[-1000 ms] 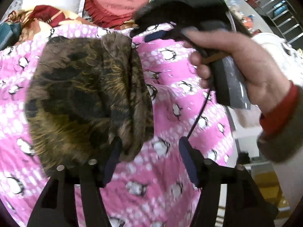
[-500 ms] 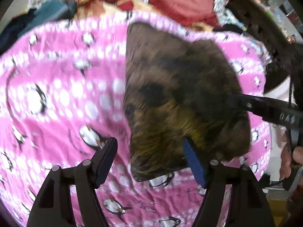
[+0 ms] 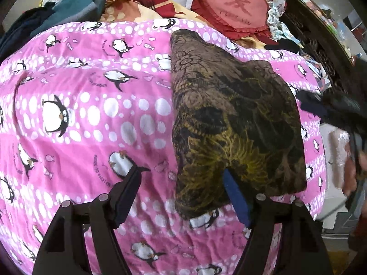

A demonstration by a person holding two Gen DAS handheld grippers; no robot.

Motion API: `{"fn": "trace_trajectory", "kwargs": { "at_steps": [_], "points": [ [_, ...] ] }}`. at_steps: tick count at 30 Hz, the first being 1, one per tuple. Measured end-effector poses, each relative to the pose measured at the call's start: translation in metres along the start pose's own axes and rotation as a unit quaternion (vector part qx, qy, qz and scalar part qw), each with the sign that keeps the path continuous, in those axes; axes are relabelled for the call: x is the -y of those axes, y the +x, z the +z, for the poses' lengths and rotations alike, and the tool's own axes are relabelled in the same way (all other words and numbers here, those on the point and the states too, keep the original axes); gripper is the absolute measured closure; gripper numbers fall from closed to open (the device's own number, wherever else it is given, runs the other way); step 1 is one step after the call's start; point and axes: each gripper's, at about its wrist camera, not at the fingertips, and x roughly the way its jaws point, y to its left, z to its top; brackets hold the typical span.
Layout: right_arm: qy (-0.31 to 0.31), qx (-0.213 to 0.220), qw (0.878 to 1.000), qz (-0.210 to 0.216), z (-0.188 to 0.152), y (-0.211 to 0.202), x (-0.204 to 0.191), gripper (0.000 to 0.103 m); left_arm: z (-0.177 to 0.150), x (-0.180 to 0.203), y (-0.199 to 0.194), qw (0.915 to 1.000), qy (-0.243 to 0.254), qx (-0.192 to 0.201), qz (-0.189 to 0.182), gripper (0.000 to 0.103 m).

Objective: Fold small clothes

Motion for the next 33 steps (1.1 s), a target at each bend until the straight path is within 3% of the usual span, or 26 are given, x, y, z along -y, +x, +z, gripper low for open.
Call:
{"fn": "trace_trajectory", "kwargs": {
  "at_steps": [1,2,3,4,7,10,13,14,15,18,19,24,26,30,33],
  "points": [
    [-0.003,-0.011,1.000,-0.008,0.009,0.013,-0.003,0.050,0.001,0.001,0.003,1.0000,0.000,0.000,0.002,0.030],
    [-0.007,-0.024,1.000,-0.012,0.015,0.027,-0.005,0.058,0.000,0.002,0.006,1.0000,0.000,-0.001,0.003,0.030],
    [-0.017,-0.033,0.999,-0.024,0.022,0.038,-0.006,0.084,0.000,0.003,0.007,1.0000,-0.001,-0.001,0.004,0.030],
    [-0.030,-0.036,0.997,-0.054,0.028,0.046,-0.006,0.092,0.000,0.003,0.008,1.0000,-0.003,-0.001,0.004,0.030],
    [-0.021,-0.033,0.993,-0.108,0.034,0.060,0.012,0.092,0.003,0.002,0.012,0.9999,-0.012,-0.003,-0.006,0.030],
    [0.031,-0.043,0.996,-0.076,0.027,0.059,0.039,0.092,0.008,-0.002,0.005,0.9995,-0.023,0.001,-0.021,0.030],
    [0.048,-0.020,0.996,-0.066,0.017,0.030,0.049,0.084,0.017,-0.007,-0.008,0.9982,-0.033,0.020,-0.046,0.020],
    [0.062,-0.015,0.996,-0.057,0.012,0.021,0.054,0.065,0.020,-0.009,-0.012,0.9972,-0.039,0.028,-0.057,0.018],
    [0.084,-0.001,0.996,-0.018,0.005,0.007,0.060,0.047,0.024,-0.011,-0.014,0.9961,-0.044,0.035,-0.068,0.014],
    [0.103,0.010,0.992,0.076,-0.017,-0.008,0.060,0.044,0.037,-0.013,-0.010,0.9954,-0.046,0.039,-0.075,0.013],
    [0.103,0.008,0.991,0.089,-0.022,-0.007,0.058,0.044,0.042,-0.013,-0.005,0.9954,-0.043,0.035,-0.078,0.013],
    [0.098,-0.008,0.989,0.107,-0.044,0.017,0.052,0.043,0.053,-0.016,0.017,0.9943,-0.044,0.022,-0.095,0.013],
    [0.102,-0.010,0.986,0.132,-0.047,0.024,0.051,0.043,0.055,-0.018,0.025,0.9934,-0.047,0.016,-0.103,0.013],
    [0.084,0.003,0.986,0.145,-0.055,0.035,0.042,0.032,0.057,-0.013,0.034,0.9922,-0.042,0.028,-0.114,0.006],
    [0.090,0.009,0.983,0.157,-0.055,0.034,0.042,0.029,0.057,-0.006,0.037,0.9927,-0.028,0.036,-0.112,0.005]
  ]
}}
